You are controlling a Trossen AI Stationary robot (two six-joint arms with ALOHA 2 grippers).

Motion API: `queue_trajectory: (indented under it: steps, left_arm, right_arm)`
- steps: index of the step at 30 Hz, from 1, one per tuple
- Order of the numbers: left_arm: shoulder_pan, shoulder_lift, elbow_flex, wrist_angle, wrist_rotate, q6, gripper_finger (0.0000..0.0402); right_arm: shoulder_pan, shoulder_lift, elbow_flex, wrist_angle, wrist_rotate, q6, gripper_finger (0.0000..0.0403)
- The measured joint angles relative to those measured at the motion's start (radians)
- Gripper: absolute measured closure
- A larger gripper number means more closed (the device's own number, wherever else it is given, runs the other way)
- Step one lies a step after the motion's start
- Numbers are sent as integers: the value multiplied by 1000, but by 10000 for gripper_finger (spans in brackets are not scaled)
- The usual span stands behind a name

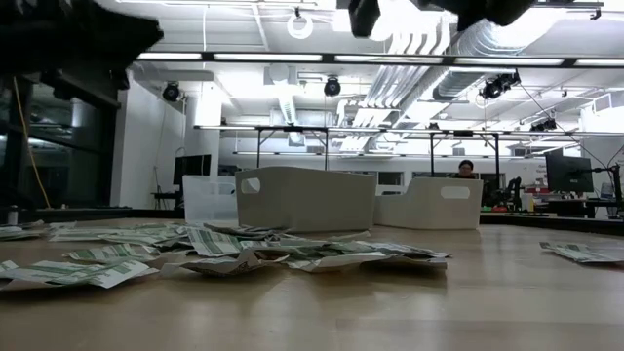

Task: Pick & Place First Aid Supplies
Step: Put the alcohol pad into the transparent bin

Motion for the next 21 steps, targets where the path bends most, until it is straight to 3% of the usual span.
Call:
queue_trajectory:
  steps: [5, 10, 16, 21]
  left_arm:
    - [0, 59, 2, 146, 31, -133, 304]
    - [0, 217, 62, 212, 37, -180, 286]
    - [0, 529, 287, 234, 96, -112, 229]
    - [0, 787, 504, 240, 222, -93, 201]
  right_arm:
    - [0, 0, 86, -30, -11, -73, 403]
    - [-1, 0, 166, -72, -68, -144, 403]
    - [-1, 0, 235, -132, -80, -214, 403]
    - [-13, 0, 262, -131, -124, -240, 403]
